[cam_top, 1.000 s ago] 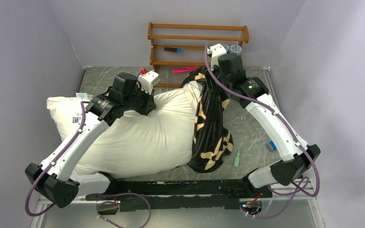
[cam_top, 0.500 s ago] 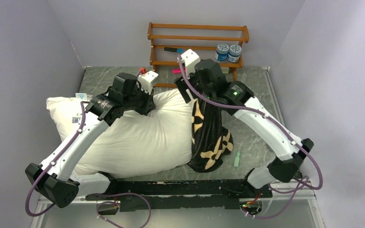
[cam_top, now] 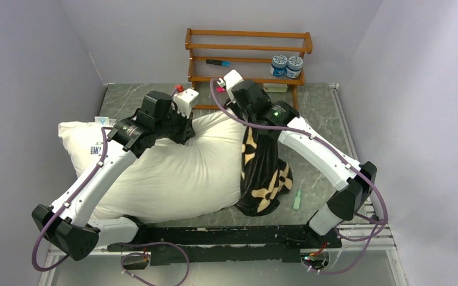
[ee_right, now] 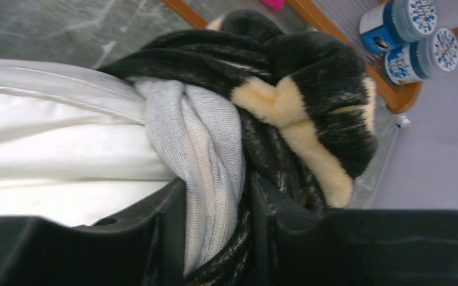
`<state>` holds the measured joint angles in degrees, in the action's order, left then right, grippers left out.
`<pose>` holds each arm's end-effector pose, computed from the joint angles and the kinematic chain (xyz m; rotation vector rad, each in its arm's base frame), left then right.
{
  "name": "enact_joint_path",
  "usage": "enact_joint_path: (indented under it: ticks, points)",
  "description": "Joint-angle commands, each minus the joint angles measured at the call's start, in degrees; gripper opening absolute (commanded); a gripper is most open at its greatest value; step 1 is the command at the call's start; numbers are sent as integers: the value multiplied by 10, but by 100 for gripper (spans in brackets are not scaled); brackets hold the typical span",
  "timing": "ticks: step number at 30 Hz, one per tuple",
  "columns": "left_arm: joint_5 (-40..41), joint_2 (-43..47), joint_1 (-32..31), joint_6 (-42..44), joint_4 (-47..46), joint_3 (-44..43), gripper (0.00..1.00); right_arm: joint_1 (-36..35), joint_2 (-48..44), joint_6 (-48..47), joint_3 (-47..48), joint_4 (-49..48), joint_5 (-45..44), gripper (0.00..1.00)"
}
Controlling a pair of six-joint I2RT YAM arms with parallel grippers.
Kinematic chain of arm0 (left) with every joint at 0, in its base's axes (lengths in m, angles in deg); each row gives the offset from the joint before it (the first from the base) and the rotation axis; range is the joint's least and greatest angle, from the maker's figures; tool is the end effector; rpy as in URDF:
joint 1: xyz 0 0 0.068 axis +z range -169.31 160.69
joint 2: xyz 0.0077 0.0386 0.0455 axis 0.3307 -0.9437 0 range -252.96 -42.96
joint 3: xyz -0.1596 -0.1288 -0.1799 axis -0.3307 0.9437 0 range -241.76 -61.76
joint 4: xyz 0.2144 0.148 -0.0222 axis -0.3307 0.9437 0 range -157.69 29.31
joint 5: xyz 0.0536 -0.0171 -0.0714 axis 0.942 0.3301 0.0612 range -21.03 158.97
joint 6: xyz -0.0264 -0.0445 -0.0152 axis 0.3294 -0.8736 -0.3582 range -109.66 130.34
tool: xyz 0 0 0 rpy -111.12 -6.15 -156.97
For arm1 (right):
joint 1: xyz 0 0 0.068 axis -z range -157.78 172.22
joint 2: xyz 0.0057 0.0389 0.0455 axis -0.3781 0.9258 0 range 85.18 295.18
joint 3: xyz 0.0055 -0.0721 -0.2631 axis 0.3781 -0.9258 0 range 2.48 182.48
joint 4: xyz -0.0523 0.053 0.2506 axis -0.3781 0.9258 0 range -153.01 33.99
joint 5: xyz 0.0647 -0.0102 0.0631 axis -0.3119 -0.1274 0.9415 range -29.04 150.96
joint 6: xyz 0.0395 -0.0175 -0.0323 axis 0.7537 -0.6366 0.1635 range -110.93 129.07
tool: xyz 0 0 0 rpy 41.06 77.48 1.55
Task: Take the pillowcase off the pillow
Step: Remove the pillow from the pillowcase.
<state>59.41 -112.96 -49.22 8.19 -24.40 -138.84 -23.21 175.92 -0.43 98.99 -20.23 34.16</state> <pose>0.2168 -0.1316 0.3868 0.6280 2.1471 -0.4927 0.2540 0.2349 0.3981 -0.7568 2.0039 -0.1553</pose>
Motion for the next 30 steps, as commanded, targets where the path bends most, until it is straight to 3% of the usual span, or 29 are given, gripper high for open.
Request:
enact_joint_path:
  ticks: [1,4,17,24,30]
  points:
    - [58,27,9,14,74,-9,5,55,-21,-16,-17,18,-60,31]
    - [64,25,10,14,78,-10,5,75,-35,-11,-24,10,-58,0]
    - [138,42,9,13,84,-21,5,182,-44,49,-26,32,-43,0]
    - [283,41,15,-19,97,-36,5,182,-56,53,-26,36,-35,0]
    - [372,13,65,-58,130,-89,5,184,-65,48,-9,35,-98,0]
